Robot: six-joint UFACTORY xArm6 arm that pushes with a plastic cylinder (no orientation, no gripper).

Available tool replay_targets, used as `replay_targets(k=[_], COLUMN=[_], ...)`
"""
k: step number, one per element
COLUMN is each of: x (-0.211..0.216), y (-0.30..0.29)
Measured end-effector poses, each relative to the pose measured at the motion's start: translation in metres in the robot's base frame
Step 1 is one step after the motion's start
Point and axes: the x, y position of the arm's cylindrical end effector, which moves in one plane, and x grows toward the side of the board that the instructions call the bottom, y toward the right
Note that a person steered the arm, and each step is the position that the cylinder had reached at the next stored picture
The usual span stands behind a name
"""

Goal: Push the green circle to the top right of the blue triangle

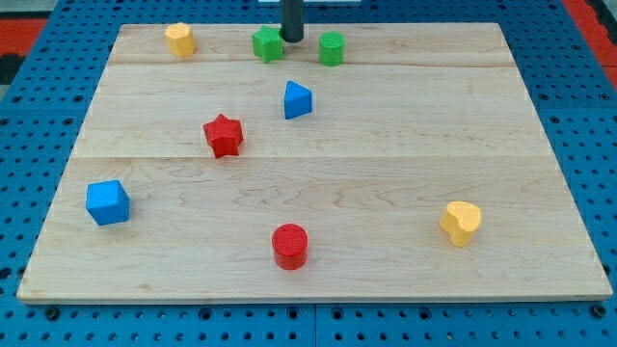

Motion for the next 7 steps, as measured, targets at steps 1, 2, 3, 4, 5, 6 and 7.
replay_targets(k=[1, 2, 3, 4, 5, 6, 7], x=[0.027, 0.030, 0.030, 0.030, 0.039, 0.071, 0.073], y=[0.013, 0.032, 0.064, 0.073, 0.074, 0.079, 0.079])
